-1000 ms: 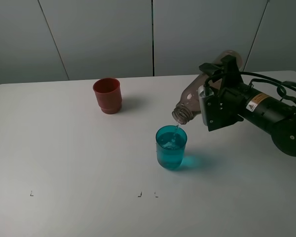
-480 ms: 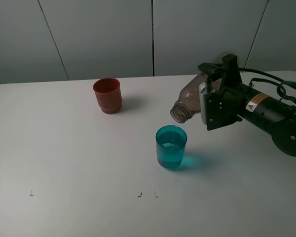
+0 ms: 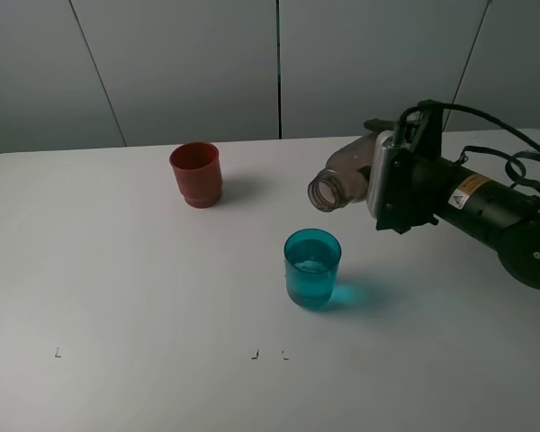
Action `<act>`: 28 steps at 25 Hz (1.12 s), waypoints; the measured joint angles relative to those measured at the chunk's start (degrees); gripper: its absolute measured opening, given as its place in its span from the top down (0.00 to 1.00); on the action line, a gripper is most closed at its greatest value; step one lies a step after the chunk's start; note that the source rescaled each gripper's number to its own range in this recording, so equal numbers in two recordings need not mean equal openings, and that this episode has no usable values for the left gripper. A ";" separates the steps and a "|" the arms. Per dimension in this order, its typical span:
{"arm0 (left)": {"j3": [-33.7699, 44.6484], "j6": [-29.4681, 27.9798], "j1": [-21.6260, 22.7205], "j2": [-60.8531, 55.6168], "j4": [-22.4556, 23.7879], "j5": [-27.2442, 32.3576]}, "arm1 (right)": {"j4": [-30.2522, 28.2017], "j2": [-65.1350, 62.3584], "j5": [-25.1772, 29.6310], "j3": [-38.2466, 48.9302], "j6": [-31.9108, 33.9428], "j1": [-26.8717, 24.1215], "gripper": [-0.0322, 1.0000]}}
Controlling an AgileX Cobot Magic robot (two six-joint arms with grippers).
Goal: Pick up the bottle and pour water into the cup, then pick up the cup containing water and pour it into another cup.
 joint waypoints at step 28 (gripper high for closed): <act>0.00 0.00 0.00 0.00 0.00 0.00 | 8.28 2.18 5.88 -9.85 75.44 -4.49 0.97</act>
